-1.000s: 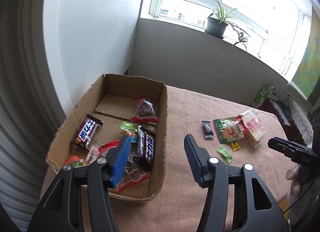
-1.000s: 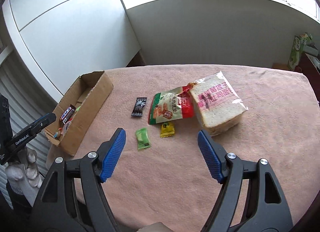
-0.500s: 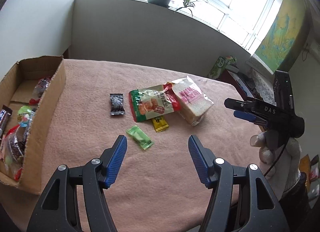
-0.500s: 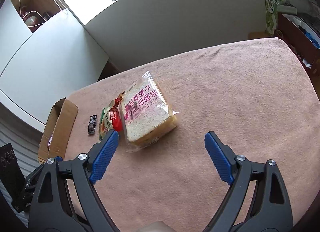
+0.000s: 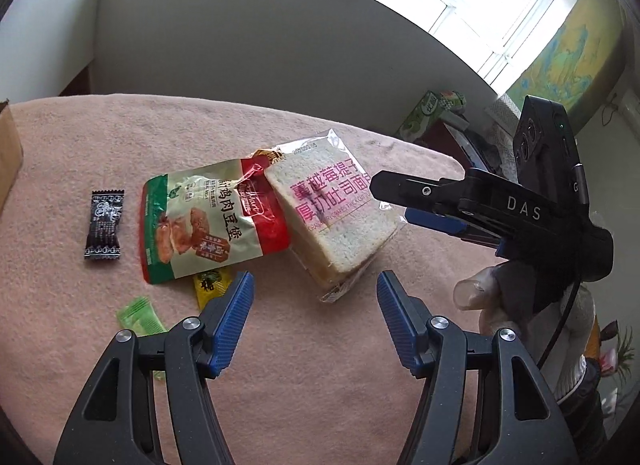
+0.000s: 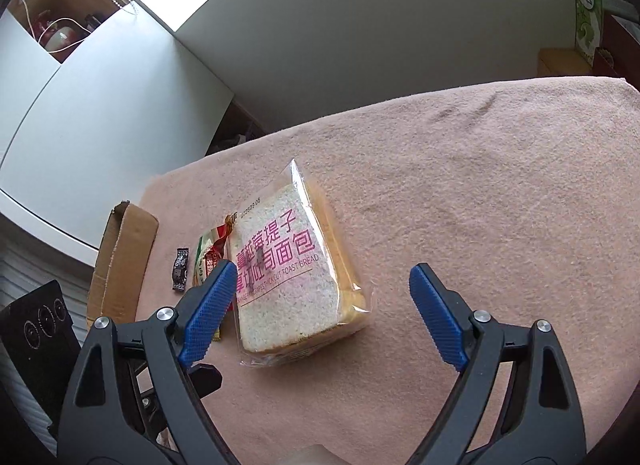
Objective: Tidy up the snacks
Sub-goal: 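Move the right gripper to the sliced-bread bag and close on it, then carry the bread bag with the right gripper into the box and release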
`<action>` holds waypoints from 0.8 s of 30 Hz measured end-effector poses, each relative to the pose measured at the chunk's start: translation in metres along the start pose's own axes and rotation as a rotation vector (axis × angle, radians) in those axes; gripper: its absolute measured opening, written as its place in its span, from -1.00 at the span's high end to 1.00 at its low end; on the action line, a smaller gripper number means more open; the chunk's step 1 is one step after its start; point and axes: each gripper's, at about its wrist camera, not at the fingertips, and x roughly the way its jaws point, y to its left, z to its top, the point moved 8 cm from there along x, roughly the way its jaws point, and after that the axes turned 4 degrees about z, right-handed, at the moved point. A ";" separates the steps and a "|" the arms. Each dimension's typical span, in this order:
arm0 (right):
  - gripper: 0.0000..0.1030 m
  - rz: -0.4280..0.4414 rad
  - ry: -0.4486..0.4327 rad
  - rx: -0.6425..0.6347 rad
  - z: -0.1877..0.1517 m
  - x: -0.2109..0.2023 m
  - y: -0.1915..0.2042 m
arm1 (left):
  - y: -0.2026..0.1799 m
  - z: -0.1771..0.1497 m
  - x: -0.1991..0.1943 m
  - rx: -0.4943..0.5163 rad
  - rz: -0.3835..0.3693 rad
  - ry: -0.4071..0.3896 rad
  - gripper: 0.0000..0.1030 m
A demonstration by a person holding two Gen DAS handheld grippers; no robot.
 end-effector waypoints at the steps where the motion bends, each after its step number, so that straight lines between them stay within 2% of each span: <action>1: -0.75 0.009 0.008 0.005 0.002 0.004 -0.001 | -0.002 0.002 0.007 -0.008 -0.003 0.008 -0.24; 7: -0.73 0.050 0.045 0.018 0.003 0.022 -0.002 | -0.008 0.010 0.025 -0.004 -0.002 0.017 -0.24; 11: -0.34 0.096 0.075 0.021 0.000 0.024 0.002 | -0.009 0.012 0.033 -0.005 -0.005 0.021 -0.24; 13: -0.30 0.088 0.082 0.021 -0.002 0.026 0.004 | -0.011 0.010 0.035 0.003 -0.014 0.024 -0.23; 15: -0.16 0.090 0.088 0.015 -0.006 0.025 0.007 | -0.018 0.008 0.037 0.031 -0.022 0.026 -0.17; 24: -0.07 0.082 0.081 0.008 -0.034 0.007 0.015 | -0.041 0.004 0.029 0.110 -0.039 0.013 -0.14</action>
